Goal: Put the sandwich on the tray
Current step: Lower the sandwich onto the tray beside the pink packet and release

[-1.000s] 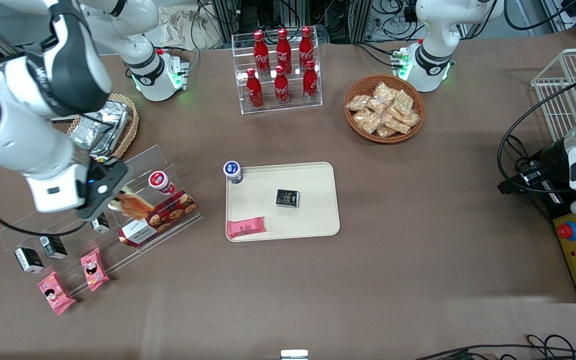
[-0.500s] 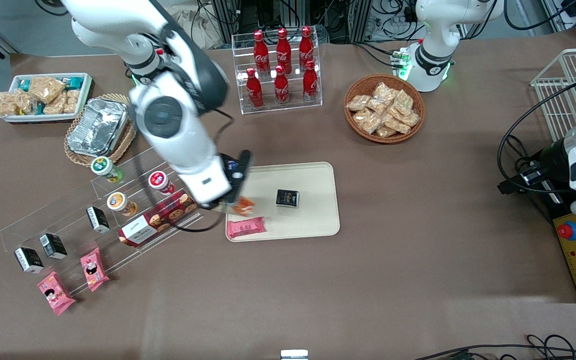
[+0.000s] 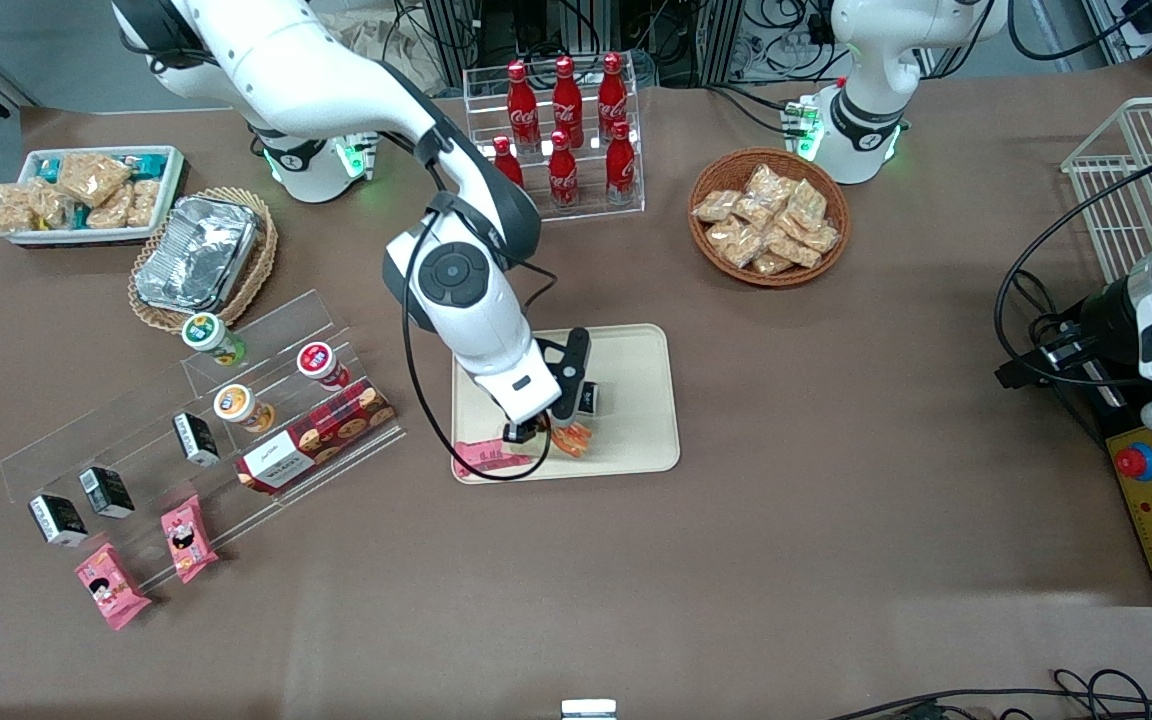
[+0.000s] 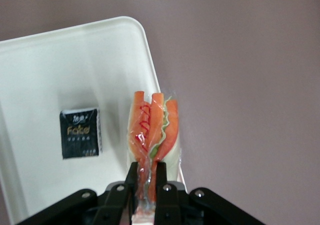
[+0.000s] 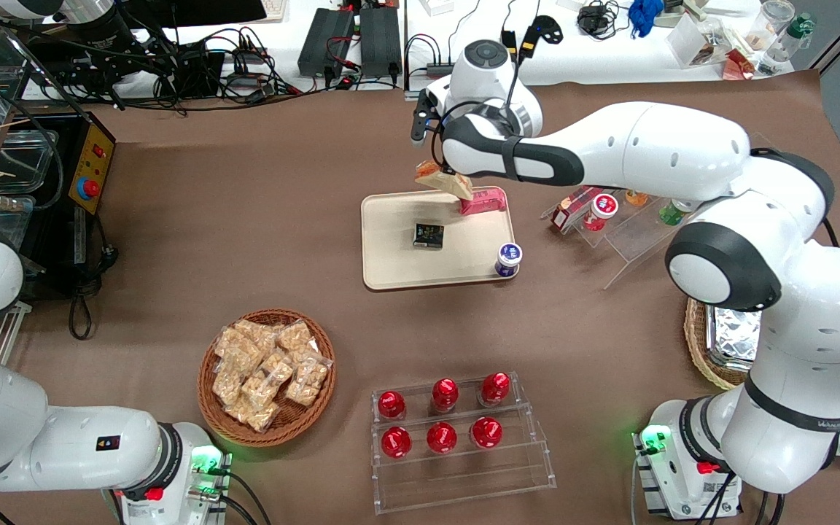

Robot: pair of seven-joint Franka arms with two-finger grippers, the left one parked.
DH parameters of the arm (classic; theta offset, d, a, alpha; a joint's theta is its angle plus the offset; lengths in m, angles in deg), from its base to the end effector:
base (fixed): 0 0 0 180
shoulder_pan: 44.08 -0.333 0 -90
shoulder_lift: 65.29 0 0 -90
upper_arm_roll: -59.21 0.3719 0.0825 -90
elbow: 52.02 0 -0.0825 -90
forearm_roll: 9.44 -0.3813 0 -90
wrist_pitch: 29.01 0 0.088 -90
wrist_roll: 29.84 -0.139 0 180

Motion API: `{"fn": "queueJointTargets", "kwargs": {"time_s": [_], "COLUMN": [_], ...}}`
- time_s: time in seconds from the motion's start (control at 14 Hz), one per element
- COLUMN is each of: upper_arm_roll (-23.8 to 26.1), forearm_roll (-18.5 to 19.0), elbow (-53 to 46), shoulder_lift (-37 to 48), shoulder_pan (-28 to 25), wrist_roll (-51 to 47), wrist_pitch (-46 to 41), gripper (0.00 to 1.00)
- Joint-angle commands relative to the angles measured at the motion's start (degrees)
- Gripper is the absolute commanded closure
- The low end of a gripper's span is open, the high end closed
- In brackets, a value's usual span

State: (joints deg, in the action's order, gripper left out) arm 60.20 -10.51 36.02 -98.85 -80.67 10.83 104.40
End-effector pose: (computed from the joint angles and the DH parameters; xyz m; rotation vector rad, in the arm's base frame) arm 0.6008 0.4604 0.3498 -2.4248 -1.9417 -0.3223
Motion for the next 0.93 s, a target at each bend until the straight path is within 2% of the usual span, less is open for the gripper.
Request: {"fn": "queueJointTargets", "kwargs": {"time_s": [0.0,0.29,0.57,0.64,0.71,0.79,0.86], "upper_arm_roll": [-1.1,-1.1,-1.0,-0.8,-0.8,-0.8,-0.8], "forearm_roll": [0.1,0.2,-0.1,0.1,0.1,0.0,-0.3], "elbow": [-1.6,-1.6,-1.6,-1.6,-1.6,-1.6,-1.6], "shoulder_lift": [-3.5,-6.7,-7.4,-7.5,-7.5,-7.3,-7.1], "shoulder_pan": [-2.0,-2.4,-3.0,-3.1,-3.9,-4.4,-4.4], "wrist_roll": [-0.6,-1.7,-4.1,-6.6,-8.2,-8.4,-8.3], "wrist_pitch": [4.7,10.2,10.5,10.5,10.4,10.4,10.3], "gripper": [1.00,1.00,1.00,0.71,0.62,0.59,0.49]}}
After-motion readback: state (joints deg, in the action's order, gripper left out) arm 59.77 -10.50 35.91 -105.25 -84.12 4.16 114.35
